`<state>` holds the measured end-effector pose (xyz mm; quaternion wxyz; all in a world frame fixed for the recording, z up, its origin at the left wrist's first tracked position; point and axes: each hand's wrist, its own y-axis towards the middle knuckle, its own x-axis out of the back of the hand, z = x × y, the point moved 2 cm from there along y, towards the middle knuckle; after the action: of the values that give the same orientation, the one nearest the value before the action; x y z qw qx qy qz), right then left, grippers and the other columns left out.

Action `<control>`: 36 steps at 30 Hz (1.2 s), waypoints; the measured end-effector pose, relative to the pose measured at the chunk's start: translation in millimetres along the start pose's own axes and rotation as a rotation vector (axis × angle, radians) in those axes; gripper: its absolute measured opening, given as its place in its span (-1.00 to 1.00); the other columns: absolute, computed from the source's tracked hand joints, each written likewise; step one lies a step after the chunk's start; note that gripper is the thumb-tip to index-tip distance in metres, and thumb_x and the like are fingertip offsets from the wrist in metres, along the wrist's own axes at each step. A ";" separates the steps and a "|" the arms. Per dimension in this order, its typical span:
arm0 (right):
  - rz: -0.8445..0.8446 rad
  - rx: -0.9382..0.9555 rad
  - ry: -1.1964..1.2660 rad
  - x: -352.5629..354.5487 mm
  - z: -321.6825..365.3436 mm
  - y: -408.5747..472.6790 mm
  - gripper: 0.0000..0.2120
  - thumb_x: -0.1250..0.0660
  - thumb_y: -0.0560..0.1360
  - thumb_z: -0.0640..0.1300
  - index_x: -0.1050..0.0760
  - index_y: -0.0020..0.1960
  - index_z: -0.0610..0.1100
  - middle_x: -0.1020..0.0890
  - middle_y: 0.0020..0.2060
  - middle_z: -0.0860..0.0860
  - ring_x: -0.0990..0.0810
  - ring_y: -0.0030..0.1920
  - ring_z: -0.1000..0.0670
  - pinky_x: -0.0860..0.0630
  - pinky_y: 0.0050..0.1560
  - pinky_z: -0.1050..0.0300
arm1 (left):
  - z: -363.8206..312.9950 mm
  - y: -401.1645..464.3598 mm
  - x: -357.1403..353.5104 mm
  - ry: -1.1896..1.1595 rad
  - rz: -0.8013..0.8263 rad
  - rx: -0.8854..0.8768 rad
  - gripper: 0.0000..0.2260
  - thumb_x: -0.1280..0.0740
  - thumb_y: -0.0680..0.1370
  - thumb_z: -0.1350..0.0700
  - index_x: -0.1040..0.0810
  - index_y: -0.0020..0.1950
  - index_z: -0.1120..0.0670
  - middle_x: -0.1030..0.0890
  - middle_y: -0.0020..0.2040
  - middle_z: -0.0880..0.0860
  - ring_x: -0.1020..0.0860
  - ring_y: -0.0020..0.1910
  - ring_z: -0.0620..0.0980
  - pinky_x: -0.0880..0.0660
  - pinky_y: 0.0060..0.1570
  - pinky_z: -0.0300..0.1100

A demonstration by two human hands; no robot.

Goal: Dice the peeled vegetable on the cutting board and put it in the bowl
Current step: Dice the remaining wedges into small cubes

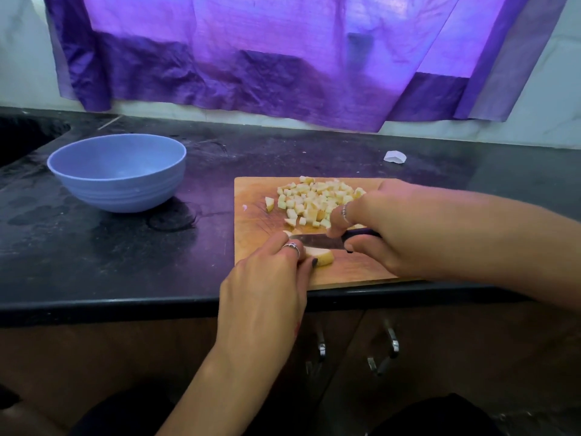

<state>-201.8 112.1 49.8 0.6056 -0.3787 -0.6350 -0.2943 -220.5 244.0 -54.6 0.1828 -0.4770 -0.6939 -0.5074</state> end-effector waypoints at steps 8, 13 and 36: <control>-0.067 0.018 0.017 -16.6 -7.6 -16.8 -0.79 -0.10 0.58 0.10 -0.37 0.20 0.21 -0.57 -0.01 0.05 -0.48 0.16 -0.06 -0.48 0.08 -0.02 | 0.4 3.0 3.7 0.018 0.011 -0.004 -0.88 -0.33 0.53 -0.04 -0.61 -0.08 -0.04 -0.49 -0.16 -0.17 -0.31 -0.31 -0.19 -0.06 -0.43 -0.45; -0.090 -0.001 0.067 -1.0 -15.6 -13.2 -0.80 -0.21 0.55 0.11 -0.46 0.15 0.26 -0.58 0.00 0.12 -0.52 0.09 0.03 -0.49 0.09 0.00 | 2.2 3.0 2.0 -0.010 0.007 0.017 -0.91 -0.40 0.49 -0.01 -0.64 -0.10 -0.02 -0.56 -0.17 -0.15 -0.53 -0.30 -0.09 -0.10 -0.40 -0.48; -0.205 0.107 -0.082 -36.5 -17.8 -17.0 -0.69 0.02 0.61 0.11 -0.24 0.33 0.24 -0.60 -0.01 0.05 -0.56 -0.02 -0.02 -0.52 -0.05 0.03 | -2.8 1.4 6.4 0.063 -0.014 -0.027 -0.91 -0.42 0.48 0.02 -0.58 -0.19 -0.01 -0.49 -0.24 -0.13 -0.29 -0.41 -0.13 0.01 -0.49 -0.43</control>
<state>-207.0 83.6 16.7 0.5650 -0.2905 -0.7096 -0.3046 -223.0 244.7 -47.9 0.1947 -0.4585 -0.6842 -0.5326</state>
